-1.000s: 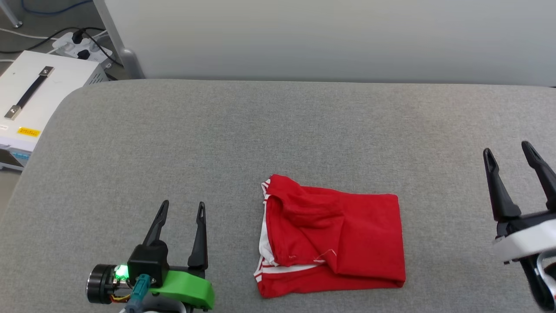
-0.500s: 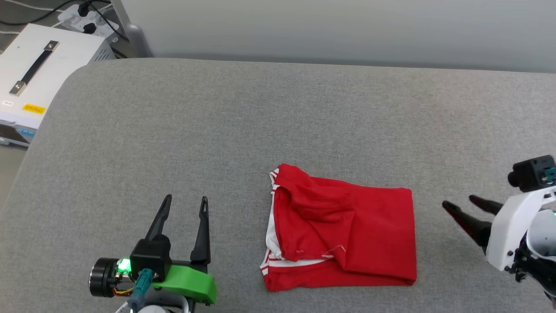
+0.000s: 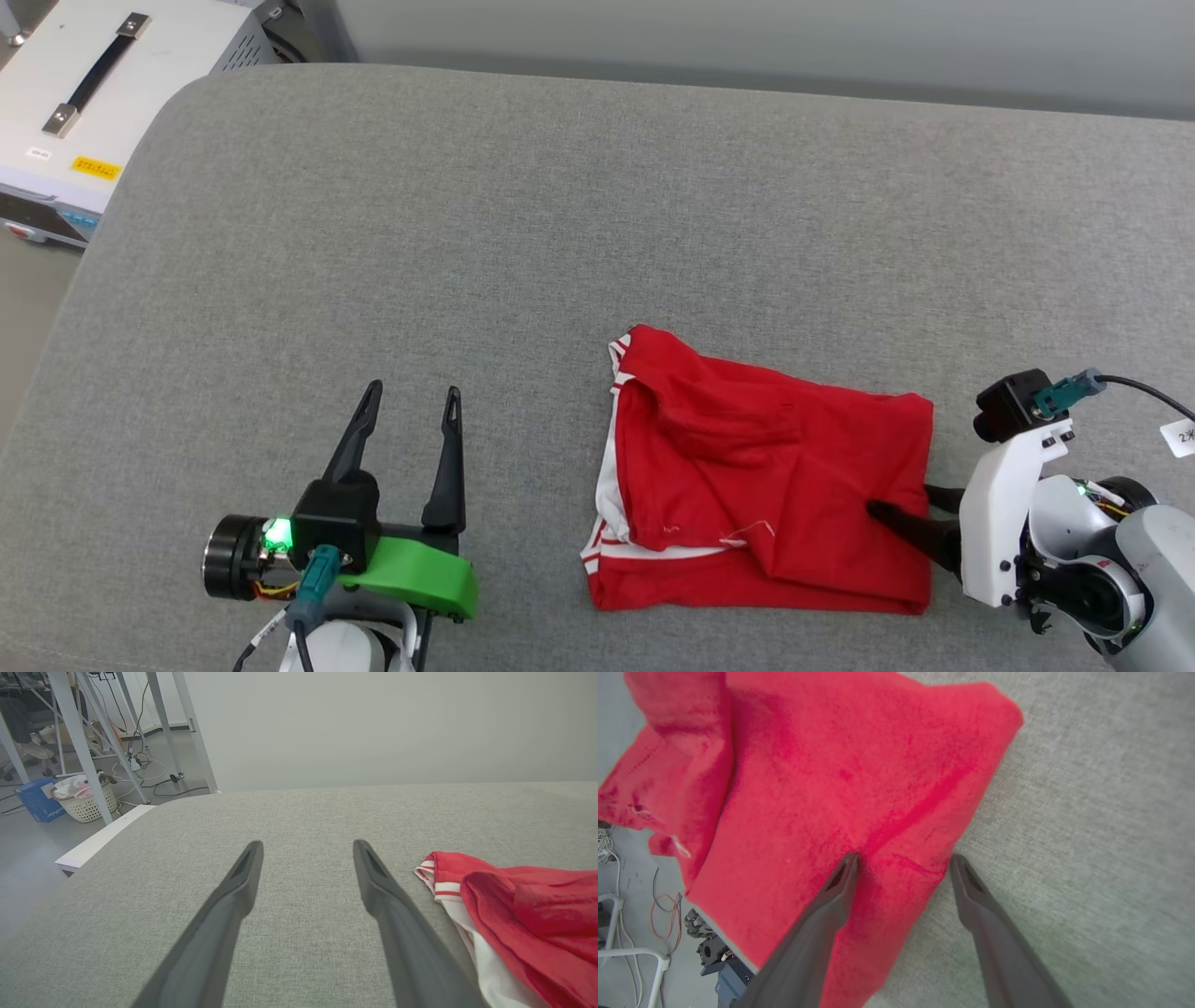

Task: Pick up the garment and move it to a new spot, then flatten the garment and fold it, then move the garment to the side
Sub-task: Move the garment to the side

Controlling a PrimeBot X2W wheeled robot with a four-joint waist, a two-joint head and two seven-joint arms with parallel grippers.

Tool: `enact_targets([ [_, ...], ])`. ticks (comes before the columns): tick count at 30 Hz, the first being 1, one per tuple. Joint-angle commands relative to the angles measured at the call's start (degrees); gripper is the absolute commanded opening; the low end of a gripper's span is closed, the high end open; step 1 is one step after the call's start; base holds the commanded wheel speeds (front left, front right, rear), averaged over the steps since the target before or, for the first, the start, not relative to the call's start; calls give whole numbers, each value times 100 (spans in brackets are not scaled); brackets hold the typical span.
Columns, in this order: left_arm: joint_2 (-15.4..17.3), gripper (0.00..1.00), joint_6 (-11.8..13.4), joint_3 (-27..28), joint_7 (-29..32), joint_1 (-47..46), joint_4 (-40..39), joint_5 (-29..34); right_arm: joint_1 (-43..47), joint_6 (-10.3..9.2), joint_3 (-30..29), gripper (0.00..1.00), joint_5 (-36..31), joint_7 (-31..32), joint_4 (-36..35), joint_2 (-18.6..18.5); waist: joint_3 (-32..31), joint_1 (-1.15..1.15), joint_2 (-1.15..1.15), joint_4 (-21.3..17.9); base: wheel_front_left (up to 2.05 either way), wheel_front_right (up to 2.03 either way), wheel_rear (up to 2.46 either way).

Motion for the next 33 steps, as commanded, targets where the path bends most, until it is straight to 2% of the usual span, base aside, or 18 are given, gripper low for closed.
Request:
enact_targets([
  [1,-26,100,-28,-10,-34,-113,10,9,-81,-4,140,100,-16,24,147,16,71,0,0,72,0,0,0],
  [5,-35,100,-19,-28,-34,-159,30,-3,-60,-4,613,100,49,65,402,95,114,0,0,120,0,0,0],
  [9,-42,100,-3,-40,-34,-181,49,-17,-96,-4,870,100,151,-199,455,108,123,0,0,146,0,0,0],
  [10,-43,100,2,-38,-34,-178,52,-22,-139,-4,906,46,164,-317,454,89,116,0,0,143,0,0,0],
  [11,-45,100,7,-34,-34,-171,58,-24,-194,-4,934,0,179,-440,448,63,100,0,0,135,0,0,0],
  [23,-52,100,-5,-28,-34,-15,123,-11,-1141,-4,1217,0,-209,-1682,-62,-554,-277,0,0,-104,0,0,0],
  [28,-49,100,15,31,-34,104,65,-16,-1337,-4,1346,0,-313,-1739,-449,-874,-348,0,0,-381,0,0,0],
  [33,-44,100,32,76,-34,184,-45,5,-1445,-4,1349,0,-333,-1660,-799,-1200,-280,0,0,-824,0,0,0],
])
